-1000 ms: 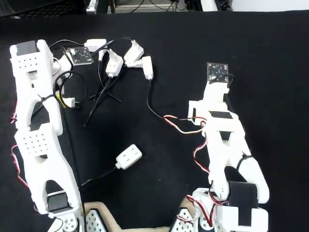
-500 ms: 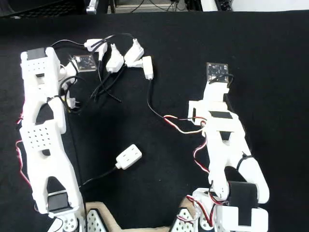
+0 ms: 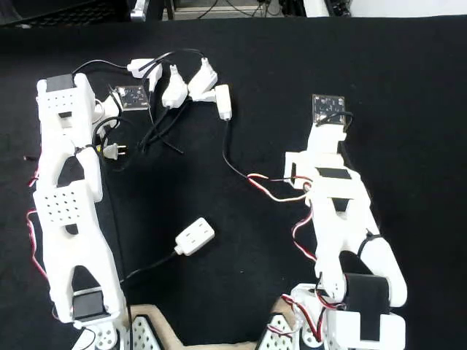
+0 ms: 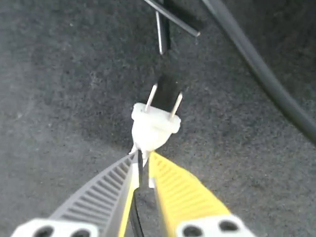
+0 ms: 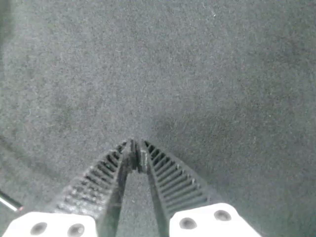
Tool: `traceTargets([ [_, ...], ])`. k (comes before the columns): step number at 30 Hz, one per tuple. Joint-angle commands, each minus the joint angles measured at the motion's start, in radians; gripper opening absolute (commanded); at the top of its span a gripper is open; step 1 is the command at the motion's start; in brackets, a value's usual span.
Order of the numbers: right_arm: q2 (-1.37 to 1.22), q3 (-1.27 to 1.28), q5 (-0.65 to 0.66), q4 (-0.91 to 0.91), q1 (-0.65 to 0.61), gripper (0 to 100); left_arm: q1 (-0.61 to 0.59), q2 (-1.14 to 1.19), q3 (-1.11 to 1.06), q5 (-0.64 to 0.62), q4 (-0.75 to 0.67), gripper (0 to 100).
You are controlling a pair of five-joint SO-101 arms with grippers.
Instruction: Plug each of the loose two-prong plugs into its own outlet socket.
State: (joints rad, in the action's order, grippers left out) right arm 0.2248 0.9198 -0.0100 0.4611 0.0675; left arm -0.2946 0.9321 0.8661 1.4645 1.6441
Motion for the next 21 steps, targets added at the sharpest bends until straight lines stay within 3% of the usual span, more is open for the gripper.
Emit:
traceTargets([
  [1,0.01,-0.028,0.008,-0.014,-0.015,1.5,-0.001,-0.025,0.004,0.17,0.005,3],
  [6,0.012,-0.028,0.008,-0.014,-0.015,1.5,0.005,-0.068,0.005,0.166,0.029,3],
  [11,0.012,-0.028,0.008,-0.014,-0.015,1.5,0.056,-0.083,0.005,-0.038,0.031,4],
  [16,0.01,-0.028,0.008,-0.014,-0.015,1.5,0.062,-0.083,0.005,-0.149,0.035,21],
  [21,0.008,-0.028,0.009,-0.014,-0.015,1.5,0.064,-0.081,0.004,-0.157,0.035,35],
])
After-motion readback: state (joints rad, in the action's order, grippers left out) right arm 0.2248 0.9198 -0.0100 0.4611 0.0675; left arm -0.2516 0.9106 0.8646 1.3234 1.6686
